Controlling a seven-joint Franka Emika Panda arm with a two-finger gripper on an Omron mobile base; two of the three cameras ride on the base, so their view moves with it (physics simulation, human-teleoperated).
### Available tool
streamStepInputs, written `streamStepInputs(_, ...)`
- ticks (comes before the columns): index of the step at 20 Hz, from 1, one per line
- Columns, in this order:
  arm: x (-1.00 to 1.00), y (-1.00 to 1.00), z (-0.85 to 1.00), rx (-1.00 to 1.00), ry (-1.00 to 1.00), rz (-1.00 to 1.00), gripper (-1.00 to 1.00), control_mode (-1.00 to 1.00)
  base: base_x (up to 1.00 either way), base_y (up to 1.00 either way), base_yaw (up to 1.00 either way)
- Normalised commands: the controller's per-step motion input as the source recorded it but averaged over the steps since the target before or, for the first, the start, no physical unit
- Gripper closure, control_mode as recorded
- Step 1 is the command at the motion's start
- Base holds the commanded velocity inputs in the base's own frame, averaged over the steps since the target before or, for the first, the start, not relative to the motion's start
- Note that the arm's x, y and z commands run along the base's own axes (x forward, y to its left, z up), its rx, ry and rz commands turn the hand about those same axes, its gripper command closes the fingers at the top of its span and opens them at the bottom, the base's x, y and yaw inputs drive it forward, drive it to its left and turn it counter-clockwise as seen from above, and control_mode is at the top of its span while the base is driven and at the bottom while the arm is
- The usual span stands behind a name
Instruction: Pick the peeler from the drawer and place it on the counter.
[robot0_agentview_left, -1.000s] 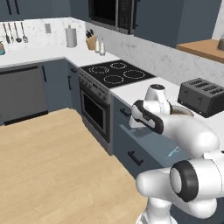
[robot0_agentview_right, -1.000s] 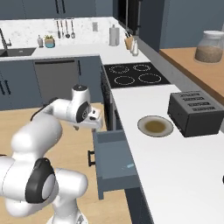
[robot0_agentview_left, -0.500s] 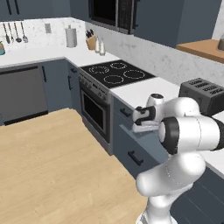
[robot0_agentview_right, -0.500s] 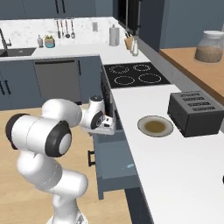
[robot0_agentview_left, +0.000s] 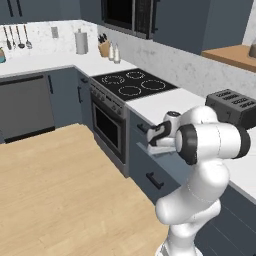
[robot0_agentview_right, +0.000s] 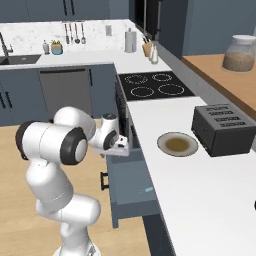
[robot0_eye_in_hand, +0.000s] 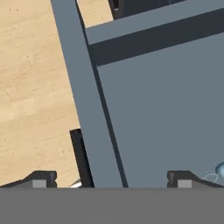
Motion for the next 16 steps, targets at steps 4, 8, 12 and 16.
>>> streamStepInputs(4,0.05,0.00,-0.40,0.00,0.08,0.03,-1.00,-1.00,0.00,0.00,0.00)
streamStepInputs(8,0.00,0.14,-0.36,0.00,0.04,0.00,-1.00,-1.00,0.00,0.00,0.00)
streamStepInputs(12,0.04,0.37,-0.40,0.00,0.02,0.01,-1.00,-1.00,0.00,0.00,0.00)
streamStepInputs(16,0.18,0.35,-0.43,0.00,0.00,0.00,-1.00,-1.00,0.00,0.00,0.00)
